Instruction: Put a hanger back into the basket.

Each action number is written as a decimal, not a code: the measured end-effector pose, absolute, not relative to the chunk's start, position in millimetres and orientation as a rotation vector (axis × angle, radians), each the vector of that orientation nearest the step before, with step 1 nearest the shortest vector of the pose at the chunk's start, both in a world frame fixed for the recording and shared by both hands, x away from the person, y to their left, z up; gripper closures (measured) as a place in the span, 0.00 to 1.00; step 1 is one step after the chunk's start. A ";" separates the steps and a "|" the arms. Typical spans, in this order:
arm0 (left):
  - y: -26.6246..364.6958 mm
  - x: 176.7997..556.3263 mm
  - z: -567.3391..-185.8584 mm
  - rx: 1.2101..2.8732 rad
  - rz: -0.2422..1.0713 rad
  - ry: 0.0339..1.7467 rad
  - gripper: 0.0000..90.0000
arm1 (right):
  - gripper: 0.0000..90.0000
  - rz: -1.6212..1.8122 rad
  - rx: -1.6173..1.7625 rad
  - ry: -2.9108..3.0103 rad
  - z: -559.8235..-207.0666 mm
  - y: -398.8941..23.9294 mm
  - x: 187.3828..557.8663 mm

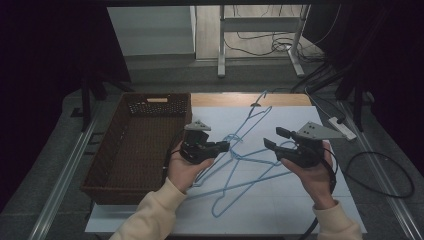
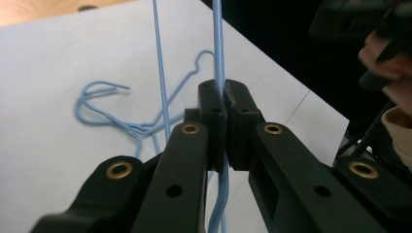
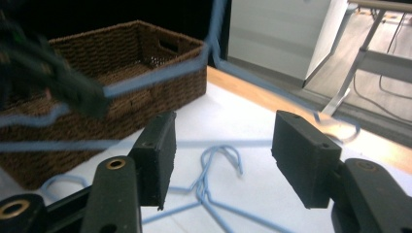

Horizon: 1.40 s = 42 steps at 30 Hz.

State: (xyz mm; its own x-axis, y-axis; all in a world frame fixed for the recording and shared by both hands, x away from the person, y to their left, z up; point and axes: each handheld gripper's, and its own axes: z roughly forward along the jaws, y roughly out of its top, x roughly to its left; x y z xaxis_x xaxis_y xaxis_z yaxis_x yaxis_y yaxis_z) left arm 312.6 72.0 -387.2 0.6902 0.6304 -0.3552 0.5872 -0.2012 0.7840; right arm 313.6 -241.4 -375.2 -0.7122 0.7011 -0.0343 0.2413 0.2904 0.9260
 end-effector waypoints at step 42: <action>190.7 292.7 -363.3 1.785 0.162 0.983 0.96 | 0.38 1.317 1.019 2.238 -456.6 -286.7 311.7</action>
